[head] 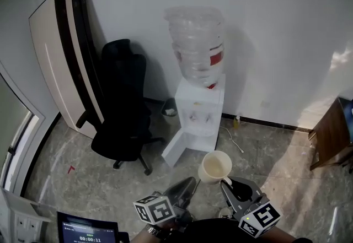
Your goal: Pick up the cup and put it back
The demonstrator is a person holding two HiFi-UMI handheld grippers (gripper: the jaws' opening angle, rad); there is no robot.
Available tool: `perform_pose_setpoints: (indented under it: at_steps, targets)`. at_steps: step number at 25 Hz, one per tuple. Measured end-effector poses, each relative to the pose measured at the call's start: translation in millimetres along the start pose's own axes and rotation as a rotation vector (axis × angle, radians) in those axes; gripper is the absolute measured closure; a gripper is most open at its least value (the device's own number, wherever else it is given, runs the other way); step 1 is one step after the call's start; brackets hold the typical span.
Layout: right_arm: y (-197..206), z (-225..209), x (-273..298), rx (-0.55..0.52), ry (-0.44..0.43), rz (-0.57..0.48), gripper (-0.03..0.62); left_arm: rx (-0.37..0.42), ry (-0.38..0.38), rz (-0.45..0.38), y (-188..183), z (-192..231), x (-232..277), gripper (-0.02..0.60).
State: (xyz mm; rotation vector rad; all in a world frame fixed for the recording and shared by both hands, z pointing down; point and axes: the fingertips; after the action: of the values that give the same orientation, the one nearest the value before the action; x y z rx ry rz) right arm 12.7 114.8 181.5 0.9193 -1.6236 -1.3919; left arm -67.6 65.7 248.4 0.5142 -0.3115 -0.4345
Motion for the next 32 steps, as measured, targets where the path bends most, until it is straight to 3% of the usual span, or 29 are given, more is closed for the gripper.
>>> perform_pose_setpoints:
  at_steps: [11,16,32]
  targets:
    - [3,-18,-25,0.038,-0.001,-0.009,0.546,0.013,-0.02,0.002,21,-18,12,0.578]
    - [-6,-32,-42,0.022,0.03,-0.025,0.546,0.02,0.014,0.036,32,-37,36,0.578]
    - [-3,-15,-28,0.001,-0.022,-0.022,0.548,0.026,-0.012,-0.015,23,-29,10,0.578]
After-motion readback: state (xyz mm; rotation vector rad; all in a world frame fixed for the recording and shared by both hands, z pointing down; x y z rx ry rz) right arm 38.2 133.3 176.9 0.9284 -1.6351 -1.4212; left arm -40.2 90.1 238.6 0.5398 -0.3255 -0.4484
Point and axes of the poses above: the fingertips, and each gripper's own axes: x forward along the fingers, z to its left, y out of its underside, and after that the axes turned 5 degrees about -x, right-handed
